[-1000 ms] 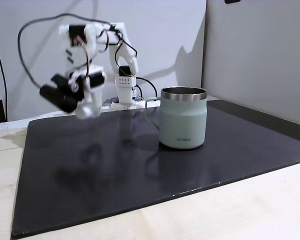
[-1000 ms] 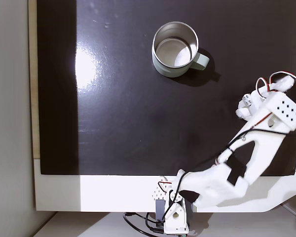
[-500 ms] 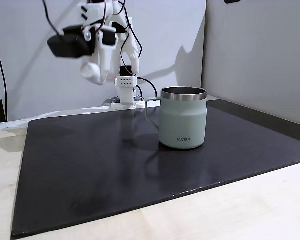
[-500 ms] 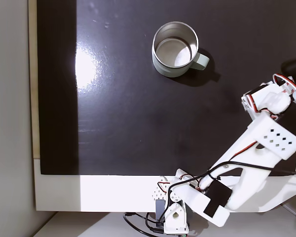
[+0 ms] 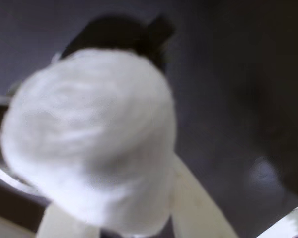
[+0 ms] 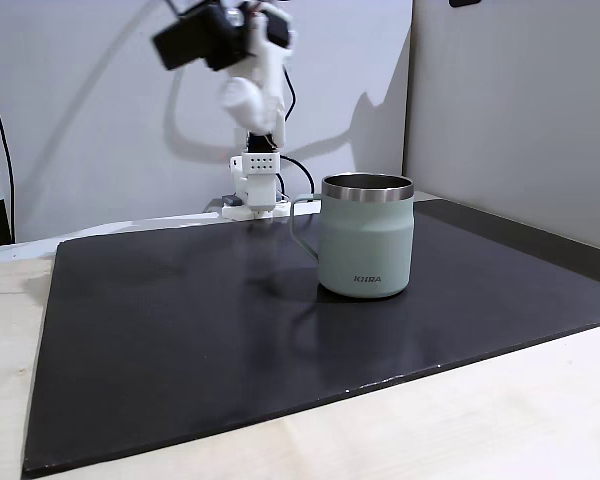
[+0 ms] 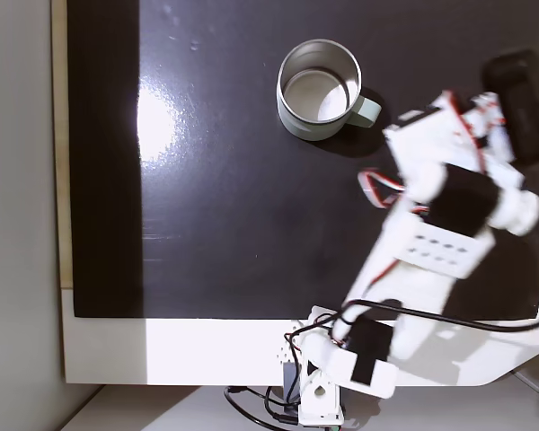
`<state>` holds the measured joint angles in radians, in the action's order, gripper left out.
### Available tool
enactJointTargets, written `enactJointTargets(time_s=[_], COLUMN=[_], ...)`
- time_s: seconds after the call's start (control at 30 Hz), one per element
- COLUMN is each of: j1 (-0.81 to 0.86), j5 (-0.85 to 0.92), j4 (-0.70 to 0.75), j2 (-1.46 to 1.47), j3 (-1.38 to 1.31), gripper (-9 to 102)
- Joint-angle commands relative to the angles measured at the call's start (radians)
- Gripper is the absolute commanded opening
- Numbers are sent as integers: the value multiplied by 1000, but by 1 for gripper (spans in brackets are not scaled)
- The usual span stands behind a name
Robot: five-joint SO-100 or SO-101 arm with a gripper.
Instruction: Grasp a gauze and put it in the cup.
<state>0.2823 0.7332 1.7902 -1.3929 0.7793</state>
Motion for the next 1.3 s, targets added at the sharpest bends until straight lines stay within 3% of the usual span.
enactJointTargets(time_s=[0.0, 0.37, 0.93, 1.1, 1.27], j1=[-101, -351, -365, -354, -344], j5=[-87, -311, -376, -379, -374], j4=[-5, -5, -6, -6, -5], j2=[0, 130, 275, 284, 285], j3=[-81, -225, -304, -304, -301], gripper=[0, 0, 0, 23, 33])
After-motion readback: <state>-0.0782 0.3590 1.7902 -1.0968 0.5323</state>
